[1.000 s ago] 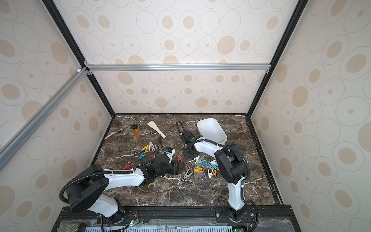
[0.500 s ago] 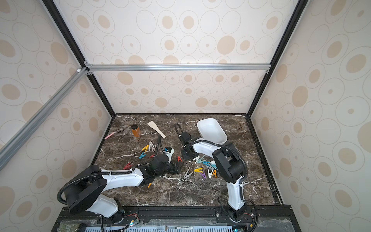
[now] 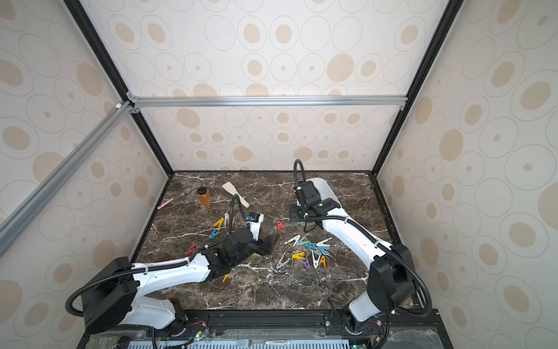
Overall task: Put the clothespins into the storage box
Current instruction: Place the clothespin in the storage box, then pick up the clothespin from the center of the board.
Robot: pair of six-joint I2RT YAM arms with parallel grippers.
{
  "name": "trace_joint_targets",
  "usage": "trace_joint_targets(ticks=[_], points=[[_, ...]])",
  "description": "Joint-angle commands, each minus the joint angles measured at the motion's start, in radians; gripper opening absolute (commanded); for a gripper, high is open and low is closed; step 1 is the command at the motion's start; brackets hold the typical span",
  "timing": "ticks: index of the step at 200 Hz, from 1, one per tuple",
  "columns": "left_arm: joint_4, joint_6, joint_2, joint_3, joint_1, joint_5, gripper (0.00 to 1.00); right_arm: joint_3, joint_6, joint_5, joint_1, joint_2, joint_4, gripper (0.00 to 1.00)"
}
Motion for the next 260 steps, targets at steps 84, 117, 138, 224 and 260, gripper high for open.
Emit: trace_joint_targets(ticks=[84,117,138,224,260], points=[[-0.072,-0.041,0.236,0.198,-0.011,0.073,0.89,0.076,0.056,-0.027,-0.221,0.177,0.026,0.3],[-0.049,-0.094,0.116,0.102,0.068,0.087,0.89,0.084,0.041,0.095,-0.071,0.055,-0.08,0.34],[-0.009,-0.151,-0.006,0.005,0.136,0.124,0.88,0.025,0.102,0.179,0.068,-0.018,-0.126,0.35],[-0.01,-0.194,-0.165,-0.202,0.135,0.16,0.88,-0.169,0.272,0.094,0.26,0.07,-0.117,0.38],[0.05,-0.214,-0.058,-0.157,0.05,0.154,0.89,-0.191,0.321,0.083,0.25,0.14,-0.024,0.34]])
